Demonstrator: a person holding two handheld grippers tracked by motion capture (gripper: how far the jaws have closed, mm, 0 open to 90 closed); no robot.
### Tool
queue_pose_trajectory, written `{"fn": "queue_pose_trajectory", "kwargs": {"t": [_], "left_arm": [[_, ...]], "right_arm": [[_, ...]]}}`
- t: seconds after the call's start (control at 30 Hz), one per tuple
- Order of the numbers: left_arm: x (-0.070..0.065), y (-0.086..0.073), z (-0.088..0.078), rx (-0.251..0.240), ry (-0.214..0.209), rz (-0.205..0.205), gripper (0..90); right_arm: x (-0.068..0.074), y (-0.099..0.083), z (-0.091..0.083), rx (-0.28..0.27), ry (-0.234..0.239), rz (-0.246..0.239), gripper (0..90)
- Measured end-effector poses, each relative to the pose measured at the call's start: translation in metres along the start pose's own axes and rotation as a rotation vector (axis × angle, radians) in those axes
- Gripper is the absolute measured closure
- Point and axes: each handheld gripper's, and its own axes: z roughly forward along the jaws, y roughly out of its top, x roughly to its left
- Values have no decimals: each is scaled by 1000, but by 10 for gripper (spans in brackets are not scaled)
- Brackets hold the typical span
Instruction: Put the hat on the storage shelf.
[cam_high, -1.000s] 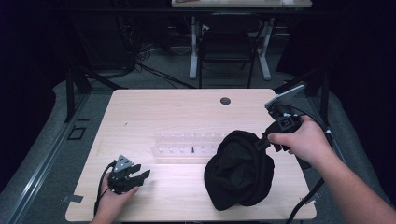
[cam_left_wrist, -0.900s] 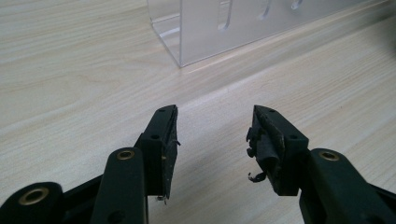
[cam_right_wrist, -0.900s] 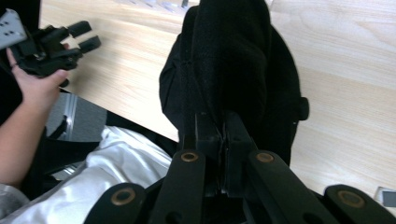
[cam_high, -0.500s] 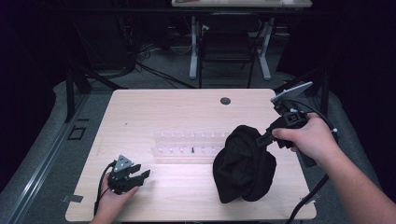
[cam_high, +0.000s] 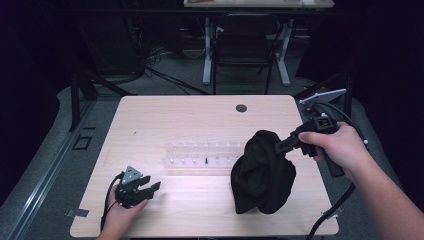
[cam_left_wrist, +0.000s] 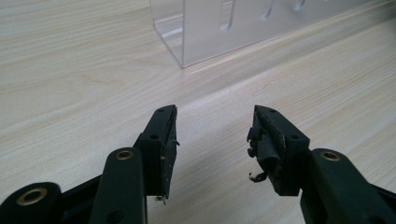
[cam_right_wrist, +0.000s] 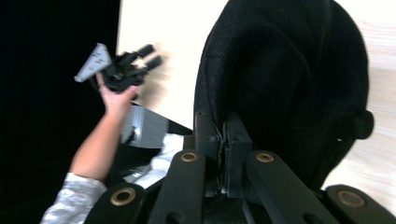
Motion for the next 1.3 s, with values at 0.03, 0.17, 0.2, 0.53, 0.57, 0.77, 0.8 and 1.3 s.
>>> {"fn": "queue_pose_trajectory", "kwargs": {"t": [0.03, 0.17, 0.2, 0.53, 0.57, 0.77, 0.8, 1.3], "left_arm": [[0, 0, 0, 0, 0, 0, 509], [0, 0, 1, -8, 4, -1, 509], [0, 0, 0, -10, 6, -3, 509], [0, 0, 0, -5, 4, -7, 509], [0, 0, 0, -5, 4, -7, 508], [0, 0, 0, -12, 4, -10, 508], [0, 0, 0, -10, 5, -11, 508], [0, 0, 0, -3, -2, -6, 504]], "right_arm": [[0, 0, 0, 0, 0, 0, 879], [-5, 0, -2, -14, 77, 16, 878], [-6, 0, -1, -34, 124, 11, 879], [-10, 3, 4, -82, 290, -10, 879], [-9, 4, 4, -87, 294, -9, 879], [-7, 5, 2, -86, 304, -17, 879], [-6, 5, 2, -91, 310, -11, 879], [8, 2, -22, -145, 314, -42, 878]]}}
